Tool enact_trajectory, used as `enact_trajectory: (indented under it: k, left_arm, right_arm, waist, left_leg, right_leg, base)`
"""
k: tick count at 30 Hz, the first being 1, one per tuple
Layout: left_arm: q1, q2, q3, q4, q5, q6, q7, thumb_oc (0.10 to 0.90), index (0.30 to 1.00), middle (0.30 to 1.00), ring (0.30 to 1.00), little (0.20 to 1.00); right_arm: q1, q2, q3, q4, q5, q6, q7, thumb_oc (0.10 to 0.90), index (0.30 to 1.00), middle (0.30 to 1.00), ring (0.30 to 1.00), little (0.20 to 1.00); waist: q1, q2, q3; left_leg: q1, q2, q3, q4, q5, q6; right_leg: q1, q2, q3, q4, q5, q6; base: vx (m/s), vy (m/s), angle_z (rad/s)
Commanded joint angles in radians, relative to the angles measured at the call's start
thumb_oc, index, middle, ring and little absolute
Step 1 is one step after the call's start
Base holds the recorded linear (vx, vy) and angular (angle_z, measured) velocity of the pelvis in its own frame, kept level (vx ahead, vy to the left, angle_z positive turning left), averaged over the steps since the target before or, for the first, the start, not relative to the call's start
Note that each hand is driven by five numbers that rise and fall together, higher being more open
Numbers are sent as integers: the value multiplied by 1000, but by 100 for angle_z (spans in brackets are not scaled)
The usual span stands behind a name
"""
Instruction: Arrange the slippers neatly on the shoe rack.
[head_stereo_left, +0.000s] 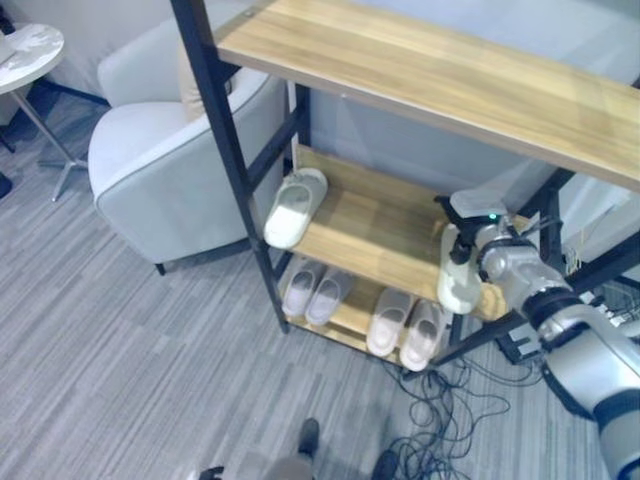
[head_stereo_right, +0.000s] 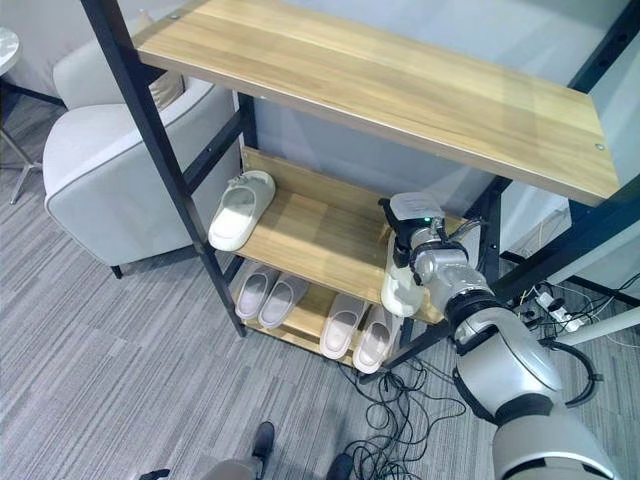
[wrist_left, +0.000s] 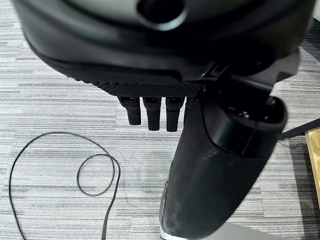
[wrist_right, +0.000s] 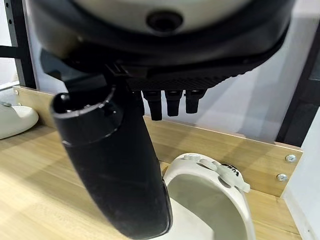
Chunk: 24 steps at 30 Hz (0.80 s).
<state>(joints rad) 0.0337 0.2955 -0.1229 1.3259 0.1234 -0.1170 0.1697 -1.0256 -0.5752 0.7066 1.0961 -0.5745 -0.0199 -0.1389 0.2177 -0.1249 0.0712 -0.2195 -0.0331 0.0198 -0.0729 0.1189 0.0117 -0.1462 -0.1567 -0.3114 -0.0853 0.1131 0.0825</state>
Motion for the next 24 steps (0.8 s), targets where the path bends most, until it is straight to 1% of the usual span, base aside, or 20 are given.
enact_trajectory:
  k: [1, 4, 11, 12, 15, 19, 22, 24]
  left_arm:
    - [-39, 12, -38, 48, -29, -4, 29, 800, 900, 900, 900, 900]
    - [-42, 10, -41, 48, -28, -2, 30, 800, 900, 900, 900, 900]
    - [-43, 5, -36, 55, -42, 0, 31, 800, 900, 900, 900, 900]
    - [-40, 5, -34, 56, -40, 2, 31, 800, 900, 900, 900, 900]
    - [-31, 9, -25, 66, -32, 8, 23, 800, 900, 900, 900, 900]
    - [-24, 9, -23, 66, -32, 7, 17, 800, 900, 900, 900, 900]
    - [-22, 11, -19, 70, -37, 9, 6, 800, 900, 900, 900, 900]
    - [-19, 9, -19, 71, -38, 10, 1, 800, 900, 900, 900, 900]
  right_arm:
    - [-237, -90, 48, 47, 30, 27, -31, 800, 900, 900, 900, 900]
    - [-247, -92, 59, 54, 30, 29, -22, 800, 900, 900, 900, 900]
    - [-267, -108, 15, 20, 114, 29, -37, 800, 900, 900, 900, 900]
    - [-264, -110, 22, 22, 102, 28, -32, 800, 900, 900, 900, 900]
    - [-265, -111, 23, 31, 129, 24, 4, 800, 900, 900, 900, 900]
    - [-259, -118, 15, 56, 145, 22, 7, 800, 900, 900, 900, 900]
    - [-265, -126, 25, 62, 160, 20, 45, 800, 900, 900, 900, 900]
    - [-265, -128, 29, 63, 159, 19, 46, 800, 900, 900, 900, 900]
  waist:
    - [0, 23, 10]
    - [-1, 23, 10]
    - [-8, 25, 3]
    - [-8, 24, 1]
    - [-8, 25, -7]
    - [-10, 26, -12]
    - [-14, 28, -13]
    - [-14, 28, -14]
  left_leg:
    - [23, -18, -49, -14, -51, -5]
    - [20, -18, -49, -14, -50, -5]
    - [29, -18, -46, -14, -52, -8]
    - [34, -18, -47, -14, -54, -8]
    - [48, -15, -46, -14, -59, -9]
    - [52, -15, -46, -14, -60, -9]
    - [49, -13, -43, -14, -58, -10]
    - [49, -13, -43, -14, -59, -10]
  right_leg:
    - [55, -36, 16, 7, 54, 76]
    - [54, -37, 15, 6, 54, 76]
    - [65, -37, 14, 6, 53, 77]
    - [68, -37, 15, 7, 52, 76]
    - [83, -36, 12, 6, 47, 77]
    - [85, -35, 13, 6, 42, 75]
    - [82, -33, 16, 4, 37, 73]
    - [81, -32, 17, 4, 36, 73]
  base:
    - [0, 0, 0]
    - [0, 0, 0]
    - [2, -1, 1]
    - [0, 0, 0]
    - [0, 0, 0]
    - [0, 0, 0]
    - [0, 0, 0]
    - [0, 0, 0]
